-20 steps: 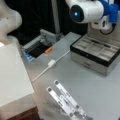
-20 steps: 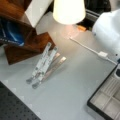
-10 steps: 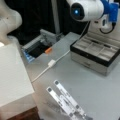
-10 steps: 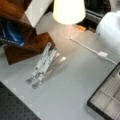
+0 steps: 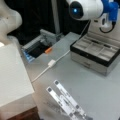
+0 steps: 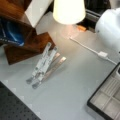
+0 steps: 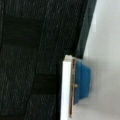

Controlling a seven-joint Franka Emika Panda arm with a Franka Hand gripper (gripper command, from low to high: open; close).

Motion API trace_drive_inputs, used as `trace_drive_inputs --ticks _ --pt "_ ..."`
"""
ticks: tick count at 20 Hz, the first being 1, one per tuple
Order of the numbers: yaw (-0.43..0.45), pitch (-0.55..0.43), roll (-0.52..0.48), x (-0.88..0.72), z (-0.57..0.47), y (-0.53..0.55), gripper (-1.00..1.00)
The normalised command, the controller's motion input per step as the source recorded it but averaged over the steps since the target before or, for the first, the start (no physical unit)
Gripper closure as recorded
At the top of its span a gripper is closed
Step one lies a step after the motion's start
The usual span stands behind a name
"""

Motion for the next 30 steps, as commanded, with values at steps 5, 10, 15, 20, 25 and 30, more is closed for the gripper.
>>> trace_drive_inputs --ticks 5,10,15,20,25,30 --pt "-0.049 0.178 -0.031 -0.27 0.03 -0.32 -1.00" --pt "0.100 0.164 -0.096 -0.21 0.04 -0.40 -1.00" --pt "0.201 0.152 -0.154 -0.12 0.09 -0.45 -1.00" --pt "0.208 0.144 -0.275 -0.17 -0.01 -0.51 -1.00" --pt "0.113 0.087 -0.351 -0.23 -0.03 -0.21 -1.00" --pt "-0.022 0.080 -0.551 -0.43 -0.06 -0.15 -1.00"
